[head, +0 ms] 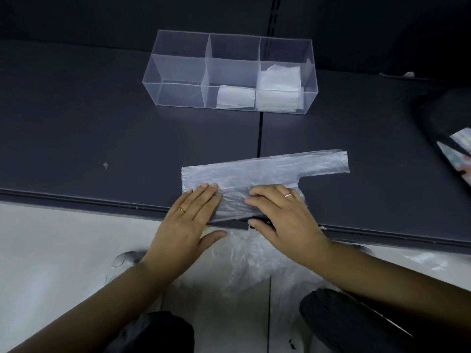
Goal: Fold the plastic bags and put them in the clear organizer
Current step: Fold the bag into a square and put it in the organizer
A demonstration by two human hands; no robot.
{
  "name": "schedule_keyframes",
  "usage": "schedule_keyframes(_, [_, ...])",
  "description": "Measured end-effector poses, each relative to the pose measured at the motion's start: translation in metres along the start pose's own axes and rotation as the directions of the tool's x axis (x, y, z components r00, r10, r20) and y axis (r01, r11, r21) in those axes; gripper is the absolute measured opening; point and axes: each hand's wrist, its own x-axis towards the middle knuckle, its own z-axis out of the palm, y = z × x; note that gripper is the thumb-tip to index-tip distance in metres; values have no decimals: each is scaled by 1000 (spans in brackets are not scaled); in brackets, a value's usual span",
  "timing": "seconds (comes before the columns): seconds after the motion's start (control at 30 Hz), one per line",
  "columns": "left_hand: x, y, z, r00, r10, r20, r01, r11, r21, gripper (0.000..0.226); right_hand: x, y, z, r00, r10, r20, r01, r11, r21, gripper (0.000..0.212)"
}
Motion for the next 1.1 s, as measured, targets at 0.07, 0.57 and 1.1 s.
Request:
schedule_keyframes(0.07, [-1,-8,0,999,-1,-43,0,1000,-18,60,2,3,-2,1000,8,17,-8,999,32,29])
schedule_keyframes(0.57, [-8,-12,-21,986,-127,-111,80,932,-354,36,-2,3,-5,993,108,48,-111,992,64,41])
schedule_keyframes(1.1, [13,-20,-25,723,-689,-42,514,578,-634,34,36,60,-40,828,535,169,-518,614,596,16])
